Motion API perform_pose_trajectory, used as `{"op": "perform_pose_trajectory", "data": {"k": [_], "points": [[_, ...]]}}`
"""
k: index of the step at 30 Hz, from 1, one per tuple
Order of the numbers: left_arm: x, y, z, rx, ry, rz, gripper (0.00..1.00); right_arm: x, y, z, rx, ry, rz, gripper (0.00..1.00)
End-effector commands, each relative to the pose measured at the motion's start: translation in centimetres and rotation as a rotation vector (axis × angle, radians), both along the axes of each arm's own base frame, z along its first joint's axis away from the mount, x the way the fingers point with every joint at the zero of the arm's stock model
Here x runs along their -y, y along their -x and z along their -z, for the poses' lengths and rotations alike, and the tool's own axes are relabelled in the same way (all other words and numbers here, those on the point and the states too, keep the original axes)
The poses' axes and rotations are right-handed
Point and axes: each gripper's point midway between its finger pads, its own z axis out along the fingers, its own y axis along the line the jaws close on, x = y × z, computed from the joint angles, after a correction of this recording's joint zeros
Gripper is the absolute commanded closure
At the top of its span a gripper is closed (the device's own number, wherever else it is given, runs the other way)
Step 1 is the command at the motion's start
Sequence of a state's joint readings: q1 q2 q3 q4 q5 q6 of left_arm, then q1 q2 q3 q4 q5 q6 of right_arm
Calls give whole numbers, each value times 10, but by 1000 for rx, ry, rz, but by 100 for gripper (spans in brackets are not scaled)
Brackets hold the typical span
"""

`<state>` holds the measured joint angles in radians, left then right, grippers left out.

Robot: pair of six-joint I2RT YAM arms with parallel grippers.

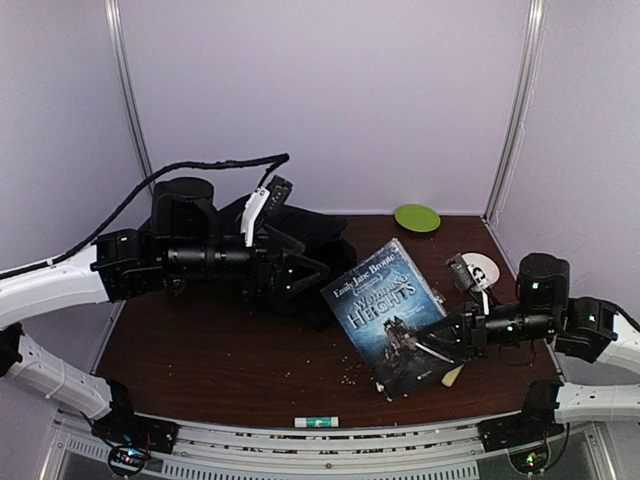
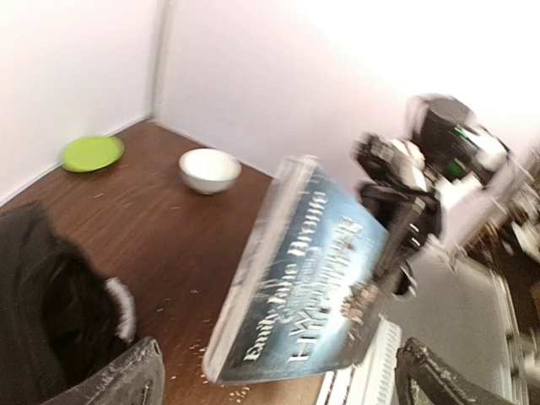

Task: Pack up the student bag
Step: Place the book in the student bag.

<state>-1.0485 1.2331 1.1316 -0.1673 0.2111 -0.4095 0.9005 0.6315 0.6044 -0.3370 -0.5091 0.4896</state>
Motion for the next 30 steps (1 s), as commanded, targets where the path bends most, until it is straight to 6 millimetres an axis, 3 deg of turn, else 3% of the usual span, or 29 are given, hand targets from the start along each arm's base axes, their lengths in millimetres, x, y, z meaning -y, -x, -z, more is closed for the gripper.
{"op": "perform_pose_trajectory", "data": {"k": [1,5,17,20,22,25,27,28,29,30], "points": [[13,52,-16,133,-8,361,2,-11,25,-69,210,-168,-188,100],[30,67,-15,80,-17,507,2,-21,30,-69,206,-168,-243,100],[50,54,14,10,-95,511,2,-34,48,-97,244,-223,-352,100],[52,60,16,-12,-82,547,9,-35,48,-103,250,-249,-353,100],[53,68,11,-27,-45,595,24,-36,48,-106,251,-267,-354,100],[52,77,5,-38,1,646,62,-39,47,-106,247,-284,-360,100],[50,79,1,-28,14,656,80,-41,46,-107,242,-288,-355,100],[49,81,-2,-24,22,662,90,-41,44,-109,244,-290,-345,97],[48,82,-6,-16,34,667,100,-41,42,-110,241,-290,-333,88],[47,83,-10,-9,48,667,100,-40,40,-111,240,-293,-319,73]]}}
